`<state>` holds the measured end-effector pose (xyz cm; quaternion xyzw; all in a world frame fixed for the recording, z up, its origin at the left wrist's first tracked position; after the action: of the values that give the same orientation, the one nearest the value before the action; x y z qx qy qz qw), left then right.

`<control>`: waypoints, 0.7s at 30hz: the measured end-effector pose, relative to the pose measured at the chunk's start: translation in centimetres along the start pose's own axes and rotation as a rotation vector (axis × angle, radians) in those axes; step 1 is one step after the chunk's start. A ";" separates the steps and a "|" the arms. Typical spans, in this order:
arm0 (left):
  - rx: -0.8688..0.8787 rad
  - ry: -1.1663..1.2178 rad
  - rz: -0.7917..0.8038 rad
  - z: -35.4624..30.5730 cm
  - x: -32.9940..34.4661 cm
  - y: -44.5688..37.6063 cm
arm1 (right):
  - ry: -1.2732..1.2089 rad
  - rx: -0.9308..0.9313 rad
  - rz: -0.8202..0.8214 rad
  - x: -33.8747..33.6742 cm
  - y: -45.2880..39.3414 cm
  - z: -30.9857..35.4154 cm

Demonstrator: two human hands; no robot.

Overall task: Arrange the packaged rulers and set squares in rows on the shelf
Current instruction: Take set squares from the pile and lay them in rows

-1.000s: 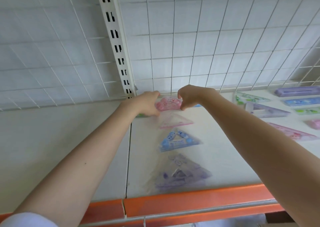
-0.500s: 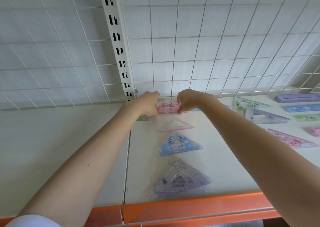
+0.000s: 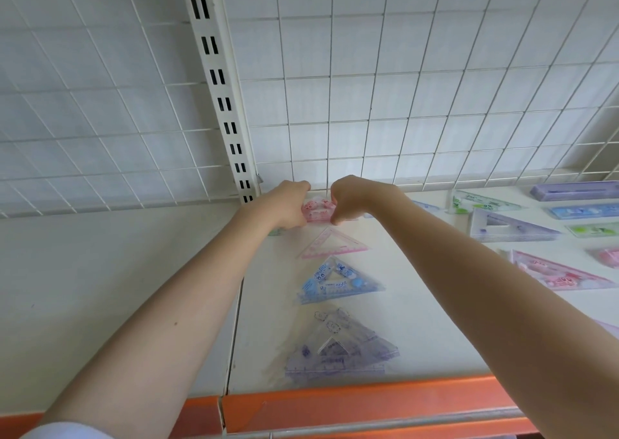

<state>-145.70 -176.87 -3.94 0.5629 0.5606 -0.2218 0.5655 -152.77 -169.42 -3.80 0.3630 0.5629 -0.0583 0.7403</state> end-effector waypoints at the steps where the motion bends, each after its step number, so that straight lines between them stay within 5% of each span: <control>1: -0.010 -0.019 0.005 0.1 0.0 -0.1 | 0.015 0.006 0.010 0.0 0.1 -0.1; 21: -0.076 -0.156 0.069 0.9 -0.1 -1.9 | 0.073 -0.011 0.052 -0.5 -0.2 -0.7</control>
<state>-147.09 -178.22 -4.82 0.5411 0.5031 -0.2238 0.6357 -153.56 -169.32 -3.56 0.3753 0.5801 -0.0230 0.7225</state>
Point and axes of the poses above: each hand's wrist, its own y-axis away from the middle knuckle, its own x-axis out of the palm, z = x × y, the point moved 8 cm from there along -y, towards the middle knuckle, and after that the axes turned 12 degrees about z, right-handed, at the moved point
